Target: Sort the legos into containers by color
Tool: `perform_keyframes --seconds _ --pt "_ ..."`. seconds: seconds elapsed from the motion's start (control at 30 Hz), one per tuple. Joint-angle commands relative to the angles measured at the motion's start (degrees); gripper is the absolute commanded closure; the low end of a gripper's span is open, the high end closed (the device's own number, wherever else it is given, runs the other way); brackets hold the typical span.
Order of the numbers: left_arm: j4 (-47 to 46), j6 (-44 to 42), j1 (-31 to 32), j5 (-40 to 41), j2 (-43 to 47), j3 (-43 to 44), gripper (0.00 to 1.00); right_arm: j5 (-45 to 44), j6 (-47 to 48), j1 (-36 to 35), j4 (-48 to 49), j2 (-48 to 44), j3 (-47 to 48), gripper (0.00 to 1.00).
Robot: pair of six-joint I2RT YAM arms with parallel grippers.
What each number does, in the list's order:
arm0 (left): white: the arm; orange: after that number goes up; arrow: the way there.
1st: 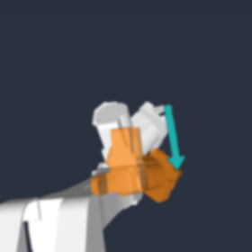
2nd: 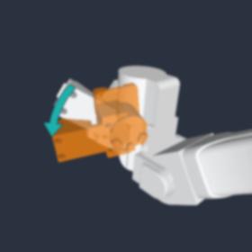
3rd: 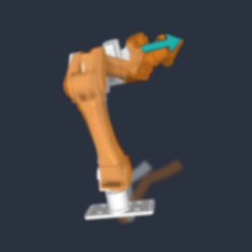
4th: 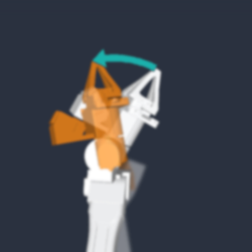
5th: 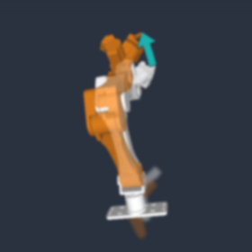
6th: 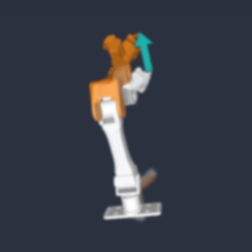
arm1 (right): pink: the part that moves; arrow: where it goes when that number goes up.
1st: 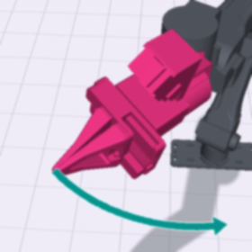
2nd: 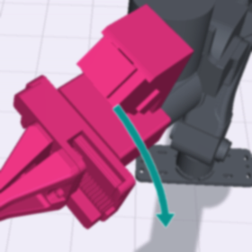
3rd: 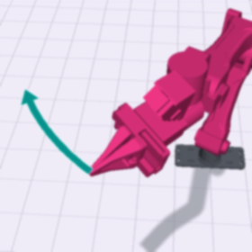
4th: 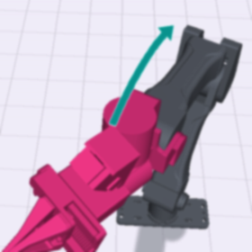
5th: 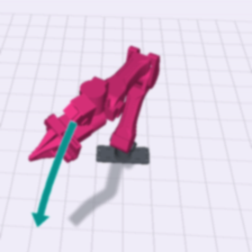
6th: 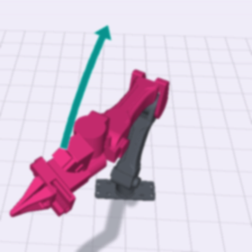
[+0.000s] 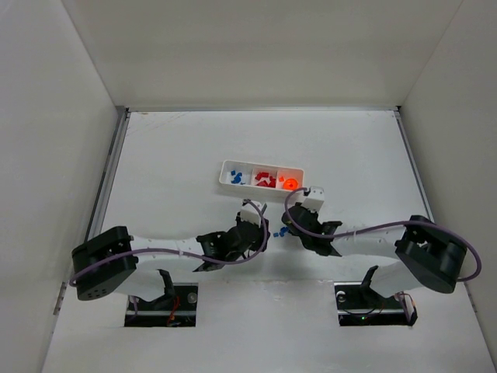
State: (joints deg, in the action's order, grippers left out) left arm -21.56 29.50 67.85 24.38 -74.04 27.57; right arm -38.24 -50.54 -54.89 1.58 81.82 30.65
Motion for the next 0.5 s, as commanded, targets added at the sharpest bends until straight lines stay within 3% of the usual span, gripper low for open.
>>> perform_keyframes --seconds 0.0,0.2,0.47 --pt "-1.11 -2.25 1.79 0.67 -1.28 2.57 0.58 -2.28 0.53 -1.13 -1.06 -4.55 0.11 0.84" --pt "-1.55 -7.51 4.96 -0.39 -5.93 5.65 0.56 -1.58 2.29 -1.13 -1.23 -12.38 -1.65 0.83" --pt "-1.38 -12.27 4.70 -0.30 -14.63 10.04 0.61 -0.17 3.43 -1.49 -2.37 -20.91 -2.79 0.83"
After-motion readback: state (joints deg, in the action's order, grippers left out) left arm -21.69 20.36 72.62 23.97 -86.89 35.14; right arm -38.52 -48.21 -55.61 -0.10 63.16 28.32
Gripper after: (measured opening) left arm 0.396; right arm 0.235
